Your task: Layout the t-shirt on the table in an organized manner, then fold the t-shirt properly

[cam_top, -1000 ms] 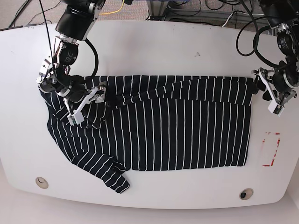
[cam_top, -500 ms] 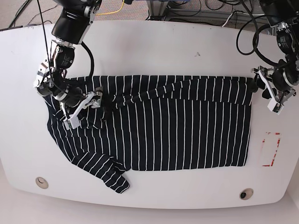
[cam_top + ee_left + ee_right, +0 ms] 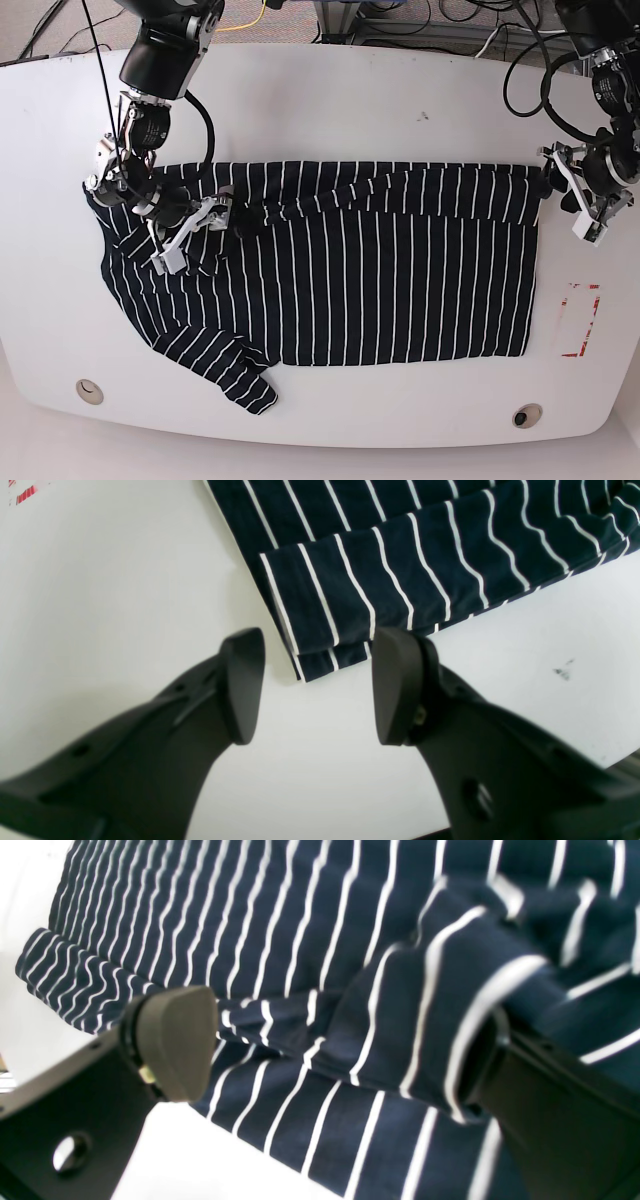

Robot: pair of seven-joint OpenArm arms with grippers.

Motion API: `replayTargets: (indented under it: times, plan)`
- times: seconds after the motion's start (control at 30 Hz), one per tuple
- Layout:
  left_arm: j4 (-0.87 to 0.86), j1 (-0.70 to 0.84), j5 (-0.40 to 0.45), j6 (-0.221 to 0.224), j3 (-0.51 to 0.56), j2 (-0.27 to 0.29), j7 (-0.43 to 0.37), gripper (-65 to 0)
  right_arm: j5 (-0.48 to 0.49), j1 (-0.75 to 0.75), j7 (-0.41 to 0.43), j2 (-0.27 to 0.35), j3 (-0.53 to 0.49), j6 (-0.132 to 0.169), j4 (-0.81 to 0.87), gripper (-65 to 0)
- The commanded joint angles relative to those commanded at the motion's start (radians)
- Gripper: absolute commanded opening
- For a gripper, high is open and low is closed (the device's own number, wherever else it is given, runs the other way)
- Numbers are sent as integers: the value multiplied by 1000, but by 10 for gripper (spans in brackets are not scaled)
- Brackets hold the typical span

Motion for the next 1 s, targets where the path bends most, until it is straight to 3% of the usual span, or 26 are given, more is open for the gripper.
replayTargets:
  times: [0.1,0.17,0.33,0.67,0.83,1.0]
  plan:
    - [0,0,0,0,0,0,0,-331,0,6,0,-17,0,0,-6,-163]
    - [-2,0,0,0,0,0,0,-331,0,14,0,-29,0,0,-5,-274]
    - [-2,0,0,0,0,0,0,-331,2,35,-6,-57,0,0,-5,-438]
    - [-2,-2,0,0,0,0,-2,-331,-9,138,-6,-124,0,0,-9,-457]
    - [-2,-2,0,0,0,0,-2,-331,-9,176,-3,-126,0,0,-11,-509]
    - [-2,-2,0,0,0,-2,-2,-331,-2,189,-3,-126,0,0,-9,-441]
